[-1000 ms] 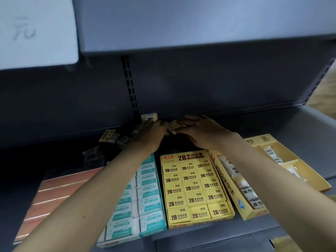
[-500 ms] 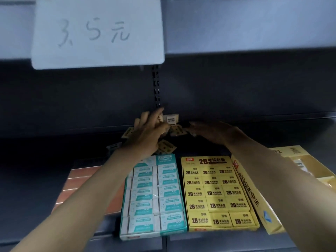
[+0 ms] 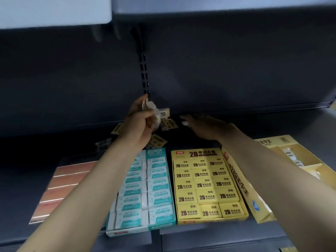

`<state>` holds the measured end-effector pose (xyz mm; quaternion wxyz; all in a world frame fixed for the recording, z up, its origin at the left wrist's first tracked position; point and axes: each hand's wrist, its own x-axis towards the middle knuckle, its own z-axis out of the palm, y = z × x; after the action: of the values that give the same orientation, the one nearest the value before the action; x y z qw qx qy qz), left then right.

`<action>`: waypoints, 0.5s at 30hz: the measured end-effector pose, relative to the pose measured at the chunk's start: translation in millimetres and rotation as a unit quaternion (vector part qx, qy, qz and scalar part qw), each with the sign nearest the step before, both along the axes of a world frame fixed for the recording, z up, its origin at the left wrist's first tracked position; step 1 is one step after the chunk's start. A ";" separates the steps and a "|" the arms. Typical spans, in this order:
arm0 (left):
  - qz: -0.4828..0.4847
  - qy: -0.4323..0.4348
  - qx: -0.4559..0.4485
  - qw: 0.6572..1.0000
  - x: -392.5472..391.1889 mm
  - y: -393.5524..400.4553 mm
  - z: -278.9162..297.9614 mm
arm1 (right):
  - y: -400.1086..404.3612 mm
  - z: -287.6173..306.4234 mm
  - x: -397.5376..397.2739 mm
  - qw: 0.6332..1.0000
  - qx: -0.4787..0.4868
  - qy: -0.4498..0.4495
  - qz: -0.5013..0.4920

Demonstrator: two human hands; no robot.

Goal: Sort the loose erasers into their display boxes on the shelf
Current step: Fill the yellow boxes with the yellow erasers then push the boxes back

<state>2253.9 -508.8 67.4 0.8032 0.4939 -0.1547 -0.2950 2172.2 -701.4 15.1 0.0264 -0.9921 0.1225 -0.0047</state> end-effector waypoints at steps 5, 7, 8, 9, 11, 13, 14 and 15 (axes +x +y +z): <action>-0.036 0.109 -0.007 0.993 -23.5 -13.2 4.9 | -14.6 16.2 -16.3 0.999 0.025 -0.041 -0.024; -0.044 0.137 0.007 0.990 -34.0 -19.6 5.7 | -21.5 21.2 -27.0 0.999 0.028 -0.036 -0.019; -0.050 0.143 0.018 0.988 -39.1 -24.2 4.7 | -25.0 22.7 -33.7 0.999 0.026 -0.034 -0.016; -0.054 0.141 0.032 0.988 -44.5 -29.7 3.9 | -29.3 23.5 -40.3 0.999 0.025 -0.033 -0.017; -0.052 0.109 0.074 0.990 -57.2 -42.0 1.7 | -37.7 25.7 -54.2 0.998 0.034 -0.040 -0.014; -0.034 0.084 0.094 0.991 -71.0 -56.6 -1.5 | -47.5 28.2 -67.6 0.998 0.032 -0.045 -0.017; -0.025 0.073 0.092 0.993 -77.9 -63.7 -3.7 | -53.0 29.7 -74.7 0.998 0.023 -0.045 -0.022; -0.017 0.050 0.093 0.994 -83.3 -70.8 -6.6 | -58.9 30.7 -82.0 0.999 0.013 -0.044 -0.028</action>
<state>2170.6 -579.6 60.8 0.7554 0.5483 -0.0942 -0.3461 2090.2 -760.4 45.8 0.0449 -0.9867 0.1485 -0.0474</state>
